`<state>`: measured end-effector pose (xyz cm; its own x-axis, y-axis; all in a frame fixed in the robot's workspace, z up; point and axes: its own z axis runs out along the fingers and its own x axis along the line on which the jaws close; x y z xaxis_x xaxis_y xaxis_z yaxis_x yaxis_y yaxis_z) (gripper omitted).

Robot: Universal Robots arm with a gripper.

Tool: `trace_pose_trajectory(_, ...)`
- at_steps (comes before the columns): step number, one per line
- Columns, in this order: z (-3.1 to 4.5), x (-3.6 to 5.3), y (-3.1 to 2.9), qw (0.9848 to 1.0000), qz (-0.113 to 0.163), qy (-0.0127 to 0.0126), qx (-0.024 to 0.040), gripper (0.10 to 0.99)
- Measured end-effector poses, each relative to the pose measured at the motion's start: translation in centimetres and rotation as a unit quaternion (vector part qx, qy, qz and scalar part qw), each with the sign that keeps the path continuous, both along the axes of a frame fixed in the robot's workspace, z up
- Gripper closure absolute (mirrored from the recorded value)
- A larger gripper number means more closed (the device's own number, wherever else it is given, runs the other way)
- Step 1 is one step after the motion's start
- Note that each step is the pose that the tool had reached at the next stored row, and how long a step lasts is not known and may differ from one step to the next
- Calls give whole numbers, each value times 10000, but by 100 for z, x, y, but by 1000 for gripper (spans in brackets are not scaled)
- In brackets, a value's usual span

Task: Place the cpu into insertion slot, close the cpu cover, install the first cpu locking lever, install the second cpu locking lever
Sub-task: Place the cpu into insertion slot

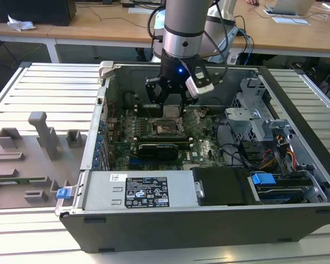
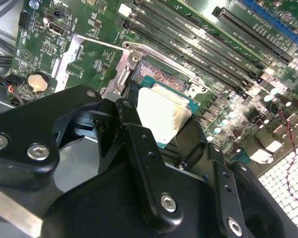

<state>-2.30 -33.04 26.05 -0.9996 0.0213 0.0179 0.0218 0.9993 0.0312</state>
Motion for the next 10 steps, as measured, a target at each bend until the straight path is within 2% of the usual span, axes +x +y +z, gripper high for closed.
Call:
trace_pose_trajectory(4, -54, 5, 61, 10000, 7, 0, -3, 541)
trace_pose_trajectory(7, -114, 6, 69, 10000, 9, 0, -5, 541)
trace_pose_trajectory(10, -119, 5, 69, 10000, 8, 1, -8, 541)
